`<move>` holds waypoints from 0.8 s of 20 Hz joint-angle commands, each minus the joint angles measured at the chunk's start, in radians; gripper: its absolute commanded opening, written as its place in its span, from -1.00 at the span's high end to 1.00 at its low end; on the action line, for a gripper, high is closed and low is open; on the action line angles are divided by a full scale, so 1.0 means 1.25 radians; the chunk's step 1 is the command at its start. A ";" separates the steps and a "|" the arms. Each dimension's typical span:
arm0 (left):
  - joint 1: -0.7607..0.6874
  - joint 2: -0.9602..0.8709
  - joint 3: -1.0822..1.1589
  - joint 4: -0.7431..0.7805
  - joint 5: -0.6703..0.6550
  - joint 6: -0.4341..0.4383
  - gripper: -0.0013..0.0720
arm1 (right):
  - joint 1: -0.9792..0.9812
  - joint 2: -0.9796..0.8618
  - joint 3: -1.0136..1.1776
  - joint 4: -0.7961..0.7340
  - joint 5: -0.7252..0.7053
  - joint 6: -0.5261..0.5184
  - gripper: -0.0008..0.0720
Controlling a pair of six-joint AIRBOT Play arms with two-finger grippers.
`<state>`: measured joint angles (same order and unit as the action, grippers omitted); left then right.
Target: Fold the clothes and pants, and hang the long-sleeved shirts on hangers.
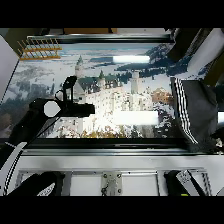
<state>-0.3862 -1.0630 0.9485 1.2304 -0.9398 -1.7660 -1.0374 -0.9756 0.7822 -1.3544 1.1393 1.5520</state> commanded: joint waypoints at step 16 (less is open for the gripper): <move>0.000 -0.001 0.001 0.000 0.001 0.000 0.95 | 0.758 0.067 0.104 0.232 -0.090 -0.135 0.51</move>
<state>-0.3862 -1.0637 0.9485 1.2304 -0.9394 -1.7657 -0.1719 -0.8848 0.9108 -1.0702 1.0275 1.3865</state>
